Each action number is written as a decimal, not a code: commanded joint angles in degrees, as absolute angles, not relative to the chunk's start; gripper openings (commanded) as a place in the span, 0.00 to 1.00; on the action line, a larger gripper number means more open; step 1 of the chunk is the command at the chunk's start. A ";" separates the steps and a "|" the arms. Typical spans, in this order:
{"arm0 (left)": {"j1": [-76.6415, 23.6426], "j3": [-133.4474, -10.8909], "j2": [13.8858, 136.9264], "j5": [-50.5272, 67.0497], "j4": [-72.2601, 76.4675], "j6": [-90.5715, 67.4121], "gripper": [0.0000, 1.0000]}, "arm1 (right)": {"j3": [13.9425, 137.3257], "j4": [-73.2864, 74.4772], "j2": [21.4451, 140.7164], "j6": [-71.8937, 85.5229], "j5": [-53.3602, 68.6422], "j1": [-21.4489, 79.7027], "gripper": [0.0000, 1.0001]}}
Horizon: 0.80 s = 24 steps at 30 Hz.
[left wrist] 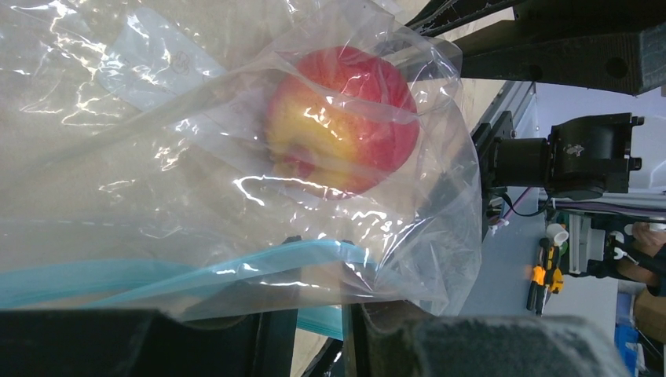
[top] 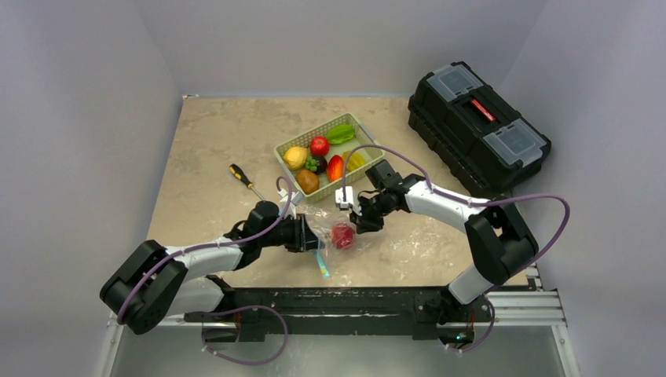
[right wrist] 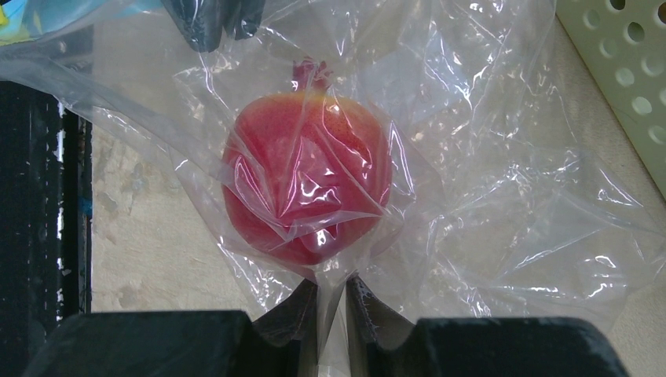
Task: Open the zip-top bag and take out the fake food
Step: Pick up the fake fruit from the zipper food storage bag.
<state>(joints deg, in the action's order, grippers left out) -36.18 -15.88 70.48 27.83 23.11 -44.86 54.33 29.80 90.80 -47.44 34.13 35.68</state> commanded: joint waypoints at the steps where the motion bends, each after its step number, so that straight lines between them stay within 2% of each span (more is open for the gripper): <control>1: -36.65 -17.04 69.10 29.04 26.89 -45.51 0.24 | 55.83 27.88 90.88 -46.43 36.20 36.03 0.16; 15: -36.80 -16.36 68.32 29.34 28.56 -46.56 0.25 | 55.72 24.94 91.27 -42.30 36.48 35.96 0.11; 19: -36.74 -15.87 67.33 28.92 28.53 -46.71 0.28 | 56.27 27.96 90.65 -45.22 38.52 35.96 0.25; 24: -36.74 -15.37 66.65 28.48 28.26 -46.68 0.42 | 56.18 30.21 87.62 -48.87 39.48 35.71 0.40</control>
<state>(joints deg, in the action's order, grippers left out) -36.32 -15.86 67.90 28.10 24.86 -46.50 54.33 28.32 90.70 -45.54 36.42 35.68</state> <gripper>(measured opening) 0.372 0.365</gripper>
